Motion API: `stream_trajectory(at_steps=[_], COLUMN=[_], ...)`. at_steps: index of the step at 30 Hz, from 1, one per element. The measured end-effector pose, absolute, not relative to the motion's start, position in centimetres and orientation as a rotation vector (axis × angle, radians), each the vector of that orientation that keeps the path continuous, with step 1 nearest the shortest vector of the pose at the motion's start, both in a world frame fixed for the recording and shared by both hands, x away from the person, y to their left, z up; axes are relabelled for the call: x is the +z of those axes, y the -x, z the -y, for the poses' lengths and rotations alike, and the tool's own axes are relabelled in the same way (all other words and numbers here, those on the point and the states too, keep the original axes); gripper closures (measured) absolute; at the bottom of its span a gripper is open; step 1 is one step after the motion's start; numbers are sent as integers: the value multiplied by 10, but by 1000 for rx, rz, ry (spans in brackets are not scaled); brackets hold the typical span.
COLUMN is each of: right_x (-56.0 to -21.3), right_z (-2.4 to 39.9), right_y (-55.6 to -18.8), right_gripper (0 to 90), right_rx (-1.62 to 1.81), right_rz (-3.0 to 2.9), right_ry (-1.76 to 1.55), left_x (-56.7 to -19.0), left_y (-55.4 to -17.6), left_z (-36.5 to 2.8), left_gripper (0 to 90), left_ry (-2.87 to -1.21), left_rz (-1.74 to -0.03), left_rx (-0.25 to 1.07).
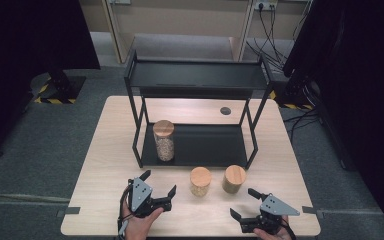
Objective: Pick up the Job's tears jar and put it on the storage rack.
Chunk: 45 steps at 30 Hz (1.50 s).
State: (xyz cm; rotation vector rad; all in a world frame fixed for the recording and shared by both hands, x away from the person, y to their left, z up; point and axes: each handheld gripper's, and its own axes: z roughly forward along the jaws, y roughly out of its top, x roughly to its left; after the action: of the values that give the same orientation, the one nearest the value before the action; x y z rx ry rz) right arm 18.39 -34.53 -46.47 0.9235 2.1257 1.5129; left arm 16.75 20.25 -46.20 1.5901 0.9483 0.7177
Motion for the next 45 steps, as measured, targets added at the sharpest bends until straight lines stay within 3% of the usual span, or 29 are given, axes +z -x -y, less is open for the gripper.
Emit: stream_trajectory(at_steps=[45], right_x=[-464], right_z=[345], right_y=[-181], right_gripper=[31], right_rx=[1516], right_rz=[-2126], right_ry=[-904], left_x=[-486], left_y=[-150], left_z=[-207], left_gripper=[20], left_ry=[-1618], left_rz=[-949], left_rx=[725])
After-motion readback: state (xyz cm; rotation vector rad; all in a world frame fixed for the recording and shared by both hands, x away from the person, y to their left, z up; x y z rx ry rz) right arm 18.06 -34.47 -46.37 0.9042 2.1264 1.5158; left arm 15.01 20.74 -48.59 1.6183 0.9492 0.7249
